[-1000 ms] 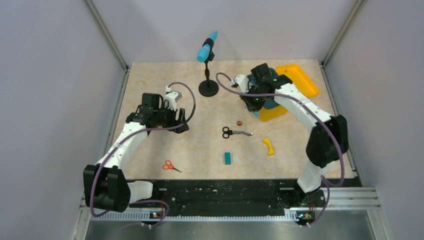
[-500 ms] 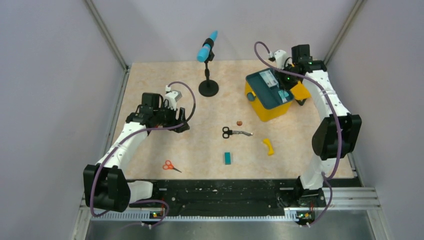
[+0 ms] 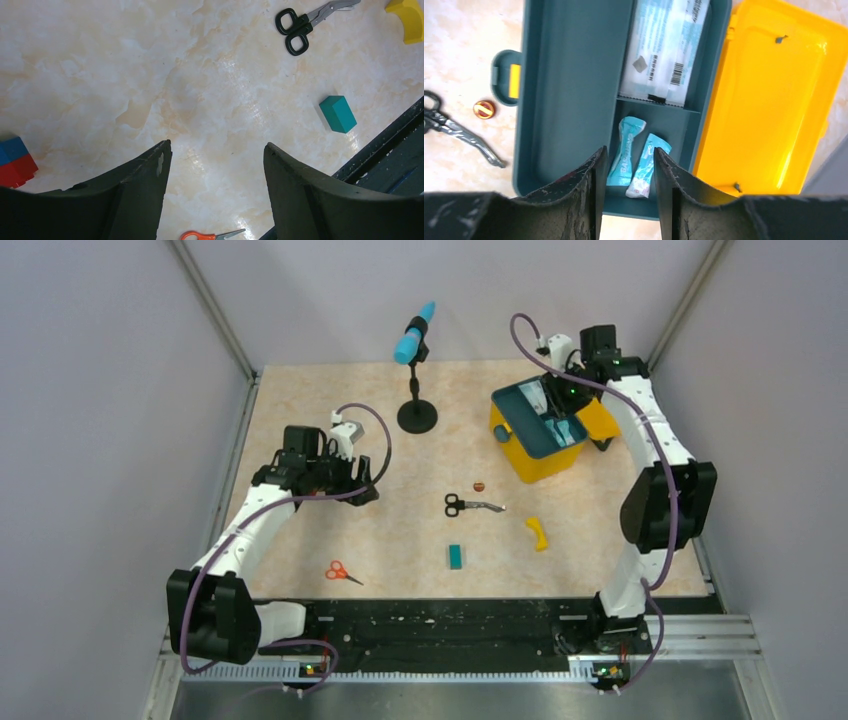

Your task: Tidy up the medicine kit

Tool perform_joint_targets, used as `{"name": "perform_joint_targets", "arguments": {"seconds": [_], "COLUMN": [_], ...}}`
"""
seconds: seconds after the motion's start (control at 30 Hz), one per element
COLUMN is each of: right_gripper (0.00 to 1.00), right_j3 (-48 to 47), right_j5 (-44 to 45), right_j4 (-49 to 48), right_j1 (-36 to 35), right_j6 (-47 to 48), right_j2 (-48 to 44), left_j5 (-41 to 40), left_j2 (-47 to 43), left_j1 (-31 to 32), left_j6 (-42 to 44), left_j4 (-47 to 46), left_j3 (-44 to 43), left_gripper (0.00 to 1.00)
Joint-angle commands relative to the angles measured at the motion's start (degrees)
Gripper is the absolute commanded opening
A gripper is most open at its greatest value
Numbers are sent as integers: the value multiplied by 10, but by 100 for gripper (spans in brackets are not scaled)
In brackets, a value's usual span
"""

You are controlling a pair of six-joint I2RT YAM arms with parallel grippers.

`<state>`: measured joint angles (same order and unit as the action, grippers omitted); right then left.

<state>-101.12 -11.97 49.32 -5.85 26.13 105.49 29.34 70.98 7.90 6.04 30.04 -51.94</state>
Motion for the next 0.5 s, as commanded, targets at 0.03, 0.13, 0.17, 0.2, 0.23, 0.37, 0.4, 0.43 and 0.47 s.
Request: {"name": "perform_joint_targets", "arguments": {"seconds": [0.03, 0.13, 0.17, 0.2, 0.23, 0.37, 0.4, 0.43, 0.47], "right_gripper": [40, 41, 42, 42, 43, 46, 46, 46, 46], "right_j3": [-13, 34, 62, 95, 130, 261, 278, 294, 309], "right_j5": [-99, -132, -145, -158, -168, -175, -174, -173, -171], "right_j4": [-20, -37, -58, -78, -100, -159, -162, -162, -163], "right_j1": [-8, -21, -26, -31, -39, -100, -118, -137, -151], "right_j6": [-14, -4, -3, -4, -5, 20, 27, 32, 34], "right_j2": [-62, -98, -116, -136, -158, -236, -244, -251, -256], "left_j5": [0, -5, -8, -8, -7, 33, 51, 65, 70], "left_j2": [-18, -20, -22, -25, -27, -33, -31, -28, -23], "left_j1": [-3, -3, -3, -3, -3, -3, -3, -3, -3], "left_j6": [26, 70, 93, 111, 126, 199, 231, 268, 303], "left_j4": [0, 19, 25, 32, 41, 97, 129, 166, 204], "left_j3": [5, 9, 10, 13, 14, 9, 0, -8, -17], "left_gripper": [72, 72, 71, 71, 71, 69, 68, 67, 66]}}
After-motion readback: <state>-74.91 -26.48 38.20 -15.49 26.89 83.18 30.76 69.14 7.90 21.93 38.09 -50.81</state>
